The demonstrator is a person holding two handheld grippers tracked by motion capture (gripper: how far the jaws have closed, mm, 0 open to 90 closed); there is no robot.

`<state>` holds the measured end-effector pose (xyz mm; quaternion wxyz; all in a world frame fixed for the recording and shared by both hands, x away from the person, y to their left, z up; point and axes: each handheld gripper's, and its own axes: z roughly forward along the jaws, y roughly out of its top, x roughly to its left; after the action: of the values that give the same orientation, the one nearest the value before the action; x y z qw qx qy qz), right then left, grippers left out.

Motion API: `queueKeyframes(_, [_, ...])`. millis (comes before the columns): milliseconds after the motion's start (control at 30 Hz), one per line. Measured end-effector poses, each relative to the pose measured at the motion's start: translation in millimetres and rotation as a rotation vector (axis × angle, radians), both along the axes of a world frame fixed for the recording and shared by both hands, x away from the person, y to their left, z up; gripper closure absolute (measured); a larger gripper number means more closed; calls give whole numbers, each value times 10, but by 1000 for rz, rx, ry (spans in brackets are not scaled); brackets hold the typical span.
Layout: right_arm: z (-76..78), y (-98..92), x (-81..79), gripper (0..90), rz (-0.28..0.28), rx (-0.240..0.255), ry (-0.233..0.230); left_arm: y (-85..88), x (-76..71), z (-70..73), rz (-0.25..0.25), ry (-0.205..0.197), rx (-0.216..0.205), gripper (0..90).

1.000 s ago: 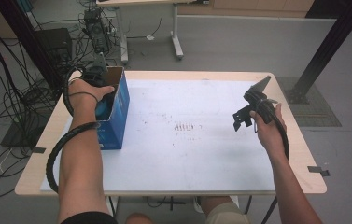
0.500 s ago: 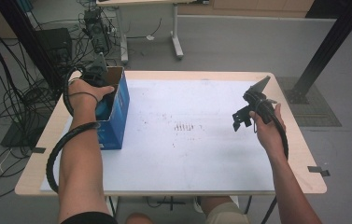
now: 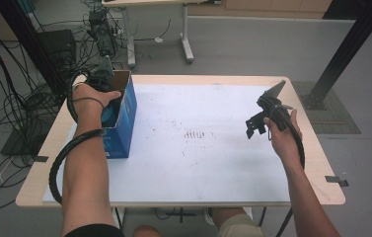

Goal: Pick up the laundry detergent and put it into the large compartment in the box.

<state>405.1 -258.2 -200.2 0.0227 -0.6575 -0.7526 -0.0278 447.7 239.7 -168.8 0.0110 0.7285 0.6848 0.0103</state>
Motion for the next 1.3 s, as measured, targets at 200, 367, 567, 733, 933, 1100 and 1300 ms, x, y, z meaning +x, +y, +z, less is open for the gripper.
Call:
queueKeyframes(200, [-4, -4, 3, 54, -2, 2, 1, 8, 0, -1, 1, 0, -2, 373])
queueKeyframes(367, [1, -7, 1, 53, -2, 2, 0, 0, 0, 0, 0, 0, -1, 373])
queueKeyframes(567, [1, 11, 0, 53, 2, -2, 0, 8, -2, -1, 1, -1, -3, 373])
queueKeyframes(733, [7, 13, 3, 53, 2, -2, -1, 13, -2, -2, 3, -2, -3, 373])
queueKeyframes(933, [10, 12, 2, 53, 1, -3, -2, 13, -2, -3, 3, -2, -3, 373])
queueKeyframes(1100, [14, 17, 0, 53, 3, -4, -4, 10, -1, -1, 1, -1, -3, 373])
queueKeyframes(1300, [18, 14, 2, 53, 3, -4, -2, 6, -2, -3, 3, -3, -2, 373])
